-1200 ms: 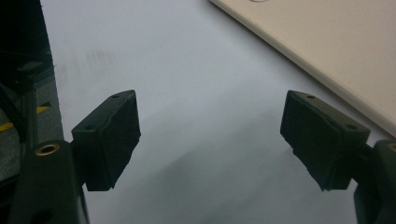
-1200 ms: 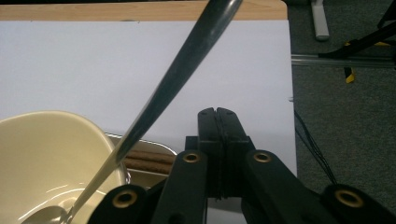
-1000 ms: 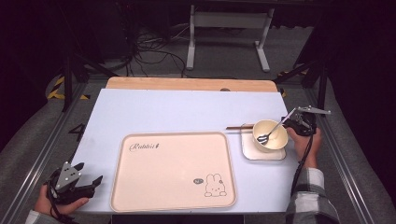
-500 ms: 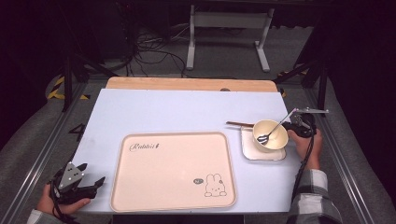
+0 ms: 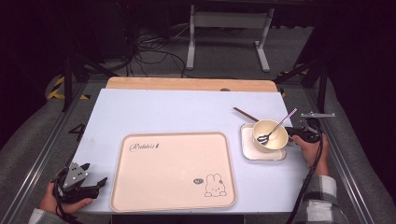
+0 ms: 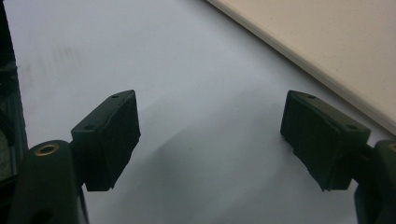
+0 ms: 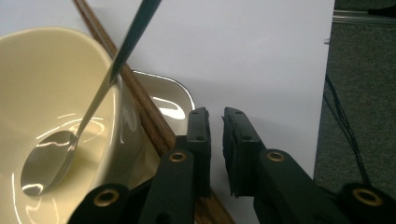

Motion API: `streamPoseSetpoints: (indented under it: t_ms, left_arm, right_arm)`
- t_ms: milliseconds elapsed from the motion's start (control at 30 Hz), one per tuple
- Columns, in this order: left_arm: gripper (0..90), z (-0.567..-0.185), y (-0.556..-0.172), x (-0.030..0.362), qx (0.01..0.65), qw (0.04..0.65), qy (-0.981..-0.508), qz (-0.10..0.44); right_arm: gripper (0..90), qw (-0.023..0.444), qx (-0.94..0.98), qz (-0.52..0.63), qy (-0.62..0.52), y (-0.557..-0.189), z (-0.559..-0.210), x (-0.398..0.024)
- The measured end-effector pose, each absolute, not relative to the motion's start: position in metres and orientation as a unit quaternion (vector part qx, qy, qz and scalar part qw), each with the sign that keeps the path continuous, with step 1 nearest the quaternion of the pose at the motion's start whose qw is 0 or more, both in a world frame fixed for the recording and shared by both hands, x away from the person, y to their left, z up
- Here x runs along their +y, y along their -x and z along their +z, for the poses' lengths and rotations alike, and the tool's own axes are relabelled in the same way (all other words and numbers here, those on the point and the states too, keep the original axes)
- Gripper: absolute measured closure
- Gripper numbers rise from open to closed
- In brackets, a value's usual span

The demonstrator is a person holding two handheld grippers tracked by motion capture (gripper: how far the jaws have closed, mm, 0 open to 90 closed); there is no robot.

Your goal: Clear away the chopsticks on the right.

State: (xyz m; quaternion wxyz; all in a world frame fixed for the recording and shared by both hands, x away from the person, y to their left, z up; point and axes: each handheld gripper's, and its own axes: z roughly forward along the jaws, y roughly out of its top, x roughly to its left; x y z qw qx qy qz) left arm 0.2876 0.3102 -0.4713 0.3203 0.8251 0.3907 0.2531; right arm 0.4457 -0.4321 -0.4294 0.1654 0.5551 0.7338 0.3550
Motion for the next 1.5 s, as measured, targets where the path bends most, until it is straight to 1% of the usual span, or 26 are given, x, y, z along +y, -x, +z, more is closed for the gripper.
streamPoseSetpoints:
  t_ms: [267, 800, 1367, 1400, 1500]
  left_arm:
    - [20.3, -0.471, -0.286, 0.31, 0.388, 0.322, -0.826, 0.253]
    - [19.8, -0.471, -0.286, 0.309, 0.384, 0.316, -0.831, 0.25]
    - [19.2, -0.471, -0.286, 0.308, 0.382, 0.314, -0.833, 0.249]
    - [19.1, -0.471, -0.286, 0.308, 0.381, 0.313, -0.834, 0.249]
    - [19.0, -0.471, -0.286, 0.308, 0.381, 0.313, -0.834, 0.248]
  right_arm:
    - [75.4, 0.16, 0.734, 0.371, -0.545, -0.436, -0.426, -0.44]
    - [75.0, 0.155, 0.739, 0.371, -0.54, -0.429, -0.427, -0.449]
    - [66.1, 0.151, 0.745, 0.368, -0.536, -0.429, -0.427, -0.448]
    - [62.7, 0.15, 0.745, 0.369, -0.535, -0.428, -0.427, -0.448]
    - [61.9, 0.148, 0.745, 0.371, -0.533, -0.427, -0.425, -0.449]
